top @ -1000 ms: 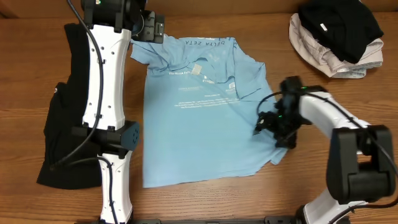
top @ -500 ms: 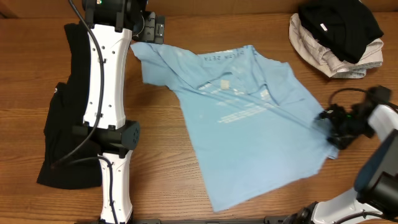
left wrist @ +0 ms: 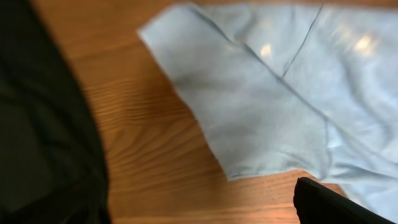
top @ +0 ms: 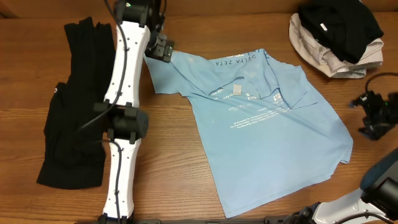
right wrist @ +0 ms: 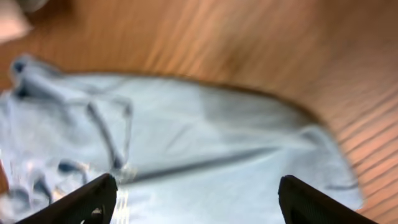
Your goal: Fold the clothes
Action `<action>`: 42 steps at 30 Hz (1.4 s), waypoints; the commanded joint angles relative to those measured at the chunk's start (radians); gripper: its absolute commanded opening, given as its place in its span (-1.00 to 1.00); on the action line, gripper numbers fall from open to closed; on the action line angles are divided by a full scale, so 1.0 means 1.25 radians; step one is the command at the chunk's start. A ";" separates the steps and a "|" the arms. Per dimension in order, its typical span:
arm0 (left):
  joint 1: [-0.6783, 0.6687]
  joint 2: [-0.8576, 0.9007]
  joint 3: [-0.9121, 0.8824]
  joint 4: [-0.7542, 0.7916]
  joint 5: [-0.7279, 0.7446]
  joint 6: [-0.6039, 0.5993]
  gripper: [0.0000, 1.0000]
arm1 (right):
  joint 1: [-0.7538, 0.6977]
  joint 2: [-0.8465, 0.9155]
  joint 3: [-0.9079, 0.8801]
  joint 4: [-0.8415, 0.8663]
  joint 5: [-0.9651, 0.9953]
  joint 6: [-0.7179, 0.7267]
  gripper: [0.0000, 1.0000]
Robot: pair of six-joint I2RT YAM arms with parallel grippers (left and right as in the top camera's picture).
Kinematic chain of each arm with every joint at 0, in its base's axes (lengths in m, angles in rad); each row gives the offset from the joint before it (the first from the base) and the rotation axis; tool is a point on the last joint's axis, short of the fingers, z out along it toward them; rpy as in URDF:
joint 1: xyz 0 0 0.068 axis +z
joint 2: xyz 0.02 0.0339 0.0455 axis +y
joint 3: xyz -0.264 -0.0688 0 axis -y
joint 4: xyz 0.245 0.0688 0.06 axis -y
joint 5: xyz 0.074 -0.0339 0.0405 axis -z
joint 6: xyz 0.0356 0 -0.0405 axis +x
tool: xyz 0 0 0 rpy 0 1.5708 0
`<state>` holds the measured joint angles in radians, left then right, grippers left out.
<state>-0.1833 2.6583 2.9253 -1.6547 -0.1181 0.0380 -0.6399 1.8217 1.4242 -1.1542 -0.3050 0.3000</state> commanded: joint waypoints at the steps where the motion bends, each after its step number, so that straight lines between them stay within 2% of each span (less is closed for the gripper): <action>1: 0.000 0.044 0.004 0.003 0.055 0.042 1.00 | 0.076 -0.049 0.029 -0.015 -0.012 -0.053 0.75; 8: 0.001 0.075 0.004 0.035 0.074 0.038 0.93 | 0.243 -0.087 0.029 -0.043 -0.008 -0.059 0.76; 9: 0.002 0.078 0.004 0.038 0.074 0.017 0.84 | 0.274 -0.087 0.029 -0.049 -0.006 -0.070 0.74; 14: 0.023 0.095 0.004 0.057 0.076 -0.117 0.80 | 0.369 -0.087 0.029 -0.048 0.015 -0.066 0.65; 17: 0.038 0.103 0.003 0.073 0.105 -0.142 0.73 | 0.410 -0.087 0.029 -0.045 0.016 -0.063 0.61; 23: 0.049 0.104 0.003 0.096 0.115 -0.169 0.50 | 0.455 -0.087 0.029 -0.044 0.016 -0.064 0.54; 31: 0.049 0.109 -0.017 0.097 0.116 -0.168 0.29 | 0.485 -0.087 0.029 -0.044 0.016 -0.065 0.53; 42: 0.053 0.109 -0.129 0.138 0.137 -0.169 0.18 | 0.486 -0.087 0.029 -0.038 0.019 -0.071 0.53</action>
<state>-0.1177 2.7762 2.7731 -1.4899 0.0315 -0.1585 -0.0357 1.7397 1.4361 -1.2083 -0.2878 0.2234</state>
